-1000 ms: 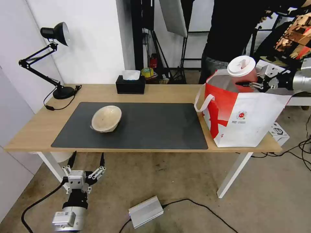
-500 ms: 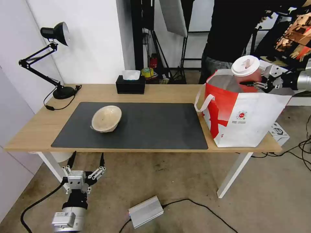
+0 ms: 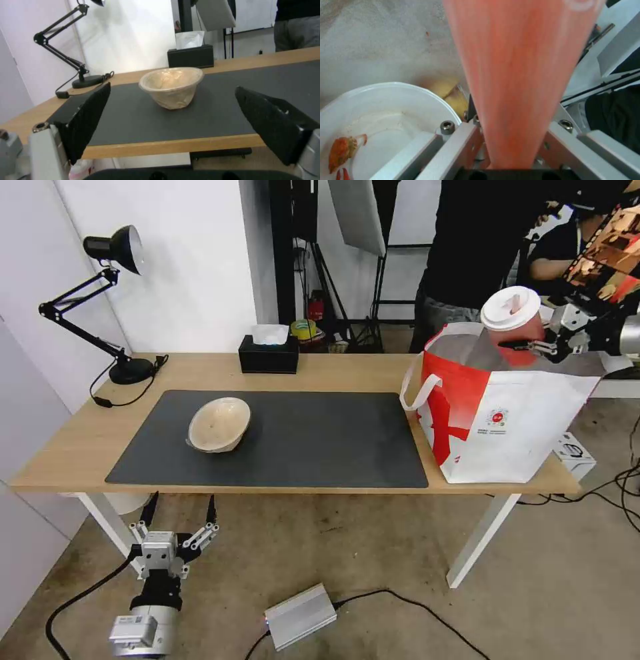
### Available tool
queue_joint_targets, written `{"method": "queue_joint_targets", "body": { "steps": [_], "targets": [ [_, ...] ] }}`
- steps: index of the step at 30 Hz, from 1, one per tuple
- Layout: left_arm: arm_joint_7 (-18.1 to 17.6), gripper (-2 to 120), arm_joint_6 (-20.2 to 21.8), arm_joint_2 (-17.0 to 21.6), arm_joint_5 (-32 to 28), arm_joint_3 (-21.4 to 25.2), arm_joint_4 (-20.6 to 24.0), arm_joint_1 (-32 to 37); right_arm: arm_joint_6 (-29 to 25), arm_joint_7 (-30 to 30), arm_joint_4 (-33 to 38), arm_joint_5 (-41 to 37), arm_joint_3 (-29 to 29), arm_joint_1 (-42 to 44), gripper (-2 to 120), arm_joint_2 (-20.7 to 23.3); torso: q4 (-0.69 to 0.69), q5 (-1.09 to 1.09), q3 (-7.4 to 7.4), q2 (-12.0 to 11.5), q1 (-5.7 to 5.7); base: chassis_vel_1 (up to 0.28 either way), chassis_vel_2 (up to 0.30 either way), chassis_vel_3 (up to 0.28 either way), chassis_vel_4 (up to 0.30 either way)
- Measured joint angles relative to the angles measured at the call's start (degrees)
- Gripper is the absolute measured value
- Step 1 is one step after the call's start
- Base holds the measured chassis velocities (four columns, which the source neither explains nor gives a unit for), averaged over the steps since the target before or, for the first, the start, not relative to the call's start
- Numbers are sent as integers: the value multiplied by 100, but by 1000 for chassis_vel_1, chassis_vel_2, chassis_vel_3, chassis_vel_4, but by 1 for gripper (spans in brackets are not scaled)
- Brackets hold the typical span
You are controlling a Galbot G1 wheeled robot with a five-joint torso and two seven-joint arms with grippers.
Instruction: Pick up the trash from the table and place it into the takeout bag.
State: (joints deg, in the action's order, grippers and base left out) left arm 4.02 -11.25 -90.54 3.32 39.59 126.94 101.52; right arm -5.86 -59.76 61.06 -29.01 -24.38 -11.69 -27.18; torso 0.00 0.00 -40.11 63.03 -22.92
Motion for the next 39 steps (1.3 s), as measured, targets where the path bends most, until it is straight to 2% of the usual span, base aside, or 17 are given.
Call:
{"method": "queue_joint_targets", "body": {
  "steps": [2,6,10,12,15,17,20,23,39],
  "targets": [
    [0,100,0,0,-2,1,-3,-4,-1,-7,-5,9,-21,-23,4,-15,0,0,0,0,0,0,0,0,0],
    [-2,100,0,-5,-5,-1,-9,-11,-2,-15,-31,39,-80,-73,14,-57,0,0,0,0,0,0,0,0,0],
    [-2,100,0,-17,-7,-8,-13,-14,-8,-76,-80,75,-147,-149,32,-113,0,0,0,0,0,0,0,0,0],
    [-2,100,0,-18,-8,-9,-15,-15,-9,-89,-89,79,-160,-168,36,-122,0,0,0,0,0,0,0,0,0],
    [-2,100,0,-19,-9,-9,-20,-18,-12,-132,-120,92,-192,-216,51,-142,0,0,0,0,0,0,0,0,0],
    [-2,100,0,-18,-9,-9,-20,-18,-12,-144,-124,93,-197,-224,54,-144,0,0,0,0,0,0,0,0,0],
    [-2,100,0,-18,-10,-19,-24,-22,-17,-165,-126,95,-200,-226,69,-144,0,0,0,0,0,0,0,0,0],
    [-2,100,0,-20,-10,-25,-24,-23,-21,-178,-118,95,-200,-224,72,-133,0,0,0,0,0,0,0,0,0],
    [-2,100,0,-31,15,-32,35,28,-30,-188,-64,0,-66,-225,64,-39,0,0,0,0,0,0,0,0,0]
  ]
}}
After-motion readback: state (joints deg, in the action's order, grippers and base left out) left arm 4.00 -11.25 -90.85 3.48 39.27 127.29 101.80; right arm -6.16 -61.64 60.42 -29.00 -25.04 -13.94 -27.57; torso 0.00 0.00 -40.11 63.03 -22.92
